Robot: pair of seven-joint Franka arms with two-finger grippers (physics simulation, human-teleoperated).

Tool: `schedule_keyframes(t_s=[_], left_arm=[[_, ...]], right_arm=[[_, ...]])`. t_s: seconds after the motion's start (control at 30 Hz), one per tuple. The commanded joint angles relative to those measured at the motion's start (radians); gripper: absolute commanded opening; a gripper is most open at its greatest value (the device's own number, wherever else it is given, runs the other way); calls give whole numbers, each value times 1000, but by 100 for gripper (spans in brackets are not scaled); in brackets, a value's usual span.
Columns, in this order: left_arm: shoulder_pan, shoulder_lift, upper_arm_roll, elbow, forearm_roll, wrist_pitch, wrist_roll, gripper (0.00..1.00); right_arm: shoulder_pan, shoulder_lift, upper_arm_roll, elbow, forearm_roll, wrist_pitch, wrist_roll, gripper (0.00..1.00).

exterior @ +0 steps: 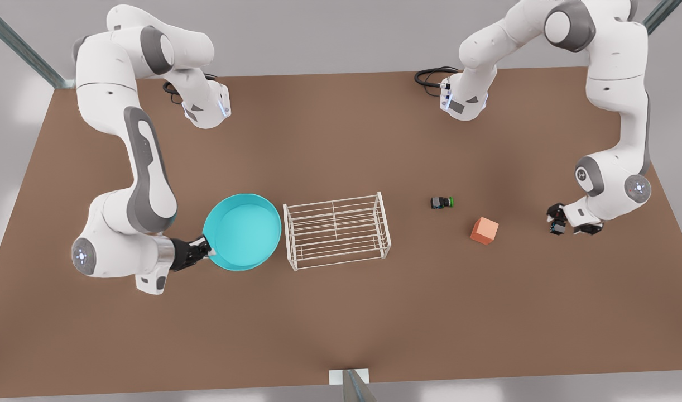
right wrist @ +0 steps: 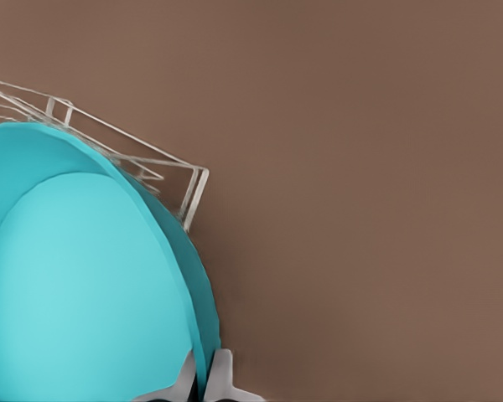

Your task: Place the plate on the shelf with right arm and place the red button switch in the plate with left arm

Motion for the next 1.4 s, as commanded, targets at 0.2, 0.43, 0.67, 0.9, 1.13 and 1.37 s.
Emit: schedule_keyframes(t_s=[0.2,0.43,0.67,0.9,1.13,1.37], left_arm=[[11,1,25,-68,4,192,159,100],[13,3,40,-128,4,245,142,100],[17,44,41,-126,-4,282,116,100],[16,49,41,-123,-4,282,115,58],[14,49,41,-117,-4,282,115,21],[-144,-103,25,-62,-1,34,-241,21]], right_arm=[[184,1,0,2,4,40,455,19],[264,55,-2,-6,10,178,530,19],[299,81,10,-13,140,171,572,20],[327,83,21,-13,158,194,570,20],[319,-37,-58,-6,122,185,559,100],[293,-219,-442,-49,-233,-168,245,100]])
